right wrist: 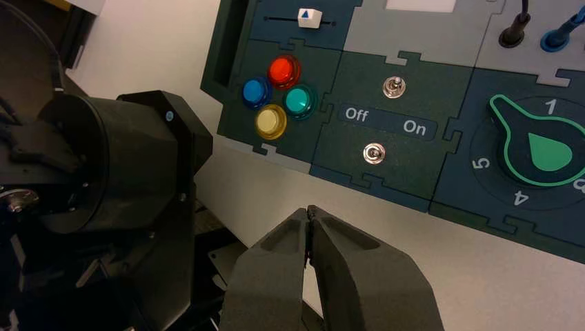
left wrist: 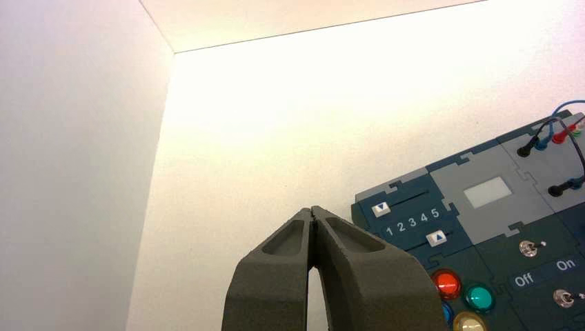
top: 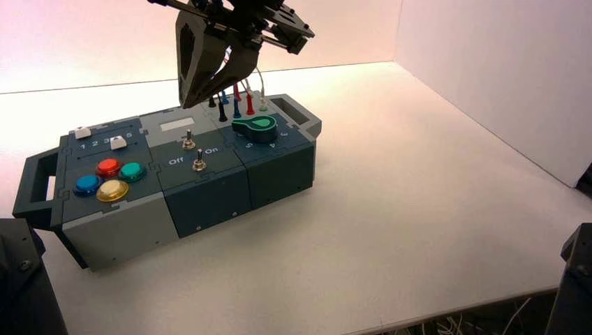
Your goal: Move the box away.
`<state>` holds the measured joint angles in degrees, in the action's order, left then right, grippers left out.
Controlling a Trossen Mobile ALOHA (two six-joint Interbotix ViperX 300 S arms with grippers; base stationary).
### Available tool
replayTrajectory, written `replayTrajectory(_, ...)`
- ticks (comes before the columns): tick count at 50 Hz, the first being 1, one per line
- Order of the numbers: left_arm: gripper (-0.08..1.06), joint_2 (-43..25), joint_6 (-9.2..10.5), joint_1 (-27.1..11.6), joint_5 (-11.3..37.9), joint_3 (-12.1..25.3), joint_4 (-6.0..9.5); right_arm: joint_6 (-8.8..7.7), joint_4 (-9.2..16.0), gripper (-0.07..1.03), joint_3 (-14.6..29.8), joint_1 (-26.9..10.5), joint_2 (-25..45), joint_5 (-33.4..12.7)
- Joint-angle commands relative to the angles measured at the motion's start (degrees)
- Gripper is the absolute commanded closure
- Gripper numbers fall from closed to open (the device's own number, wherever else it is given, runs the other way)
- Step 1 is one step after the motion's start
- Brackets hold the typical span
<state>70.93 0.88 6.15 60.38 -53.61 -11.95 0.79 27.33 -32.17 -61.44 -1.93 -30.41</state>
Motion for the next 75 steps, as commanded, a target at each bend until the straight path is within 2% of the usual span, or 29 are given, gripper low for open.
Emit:
replayTrajectory(1, 1.01, -0.4, -0.09, -0.4, -0.6, 0.8, -0.26, 0.18, 0.4, 0.98, 0.5, -0.4, -0.8, 0.2)
replayTrajectory(24, 1.01, -0.4, -0.09, -0.4, -0.6, 0.7, -0.26, 0.18, 0.5, 0.98, 0.1, -0.8, -0.8, 0.2)
replayTrajectory(38, 1.01, -0.4, -0.09, -0.4, -0.6, 0.8, -0.26, 0.18, 3.8, 0.98, -2.7, -2.8, -0.7, 1.1)
replayTrajectory(50, 1.01, -0.4, 0.00, -0.4, -0.6, 0.8, -0.26, 0.18, 5.4, 0.98, -4.1, -4.0, 0.4, 2.5)
replayTrajectory(75, 1.01, -1.5, 0.09, -0.4, -0.5, 0.8, -0.09, 0.09, 6.1, 0.98, -1.5, -4.7, 6.6, 3.3)
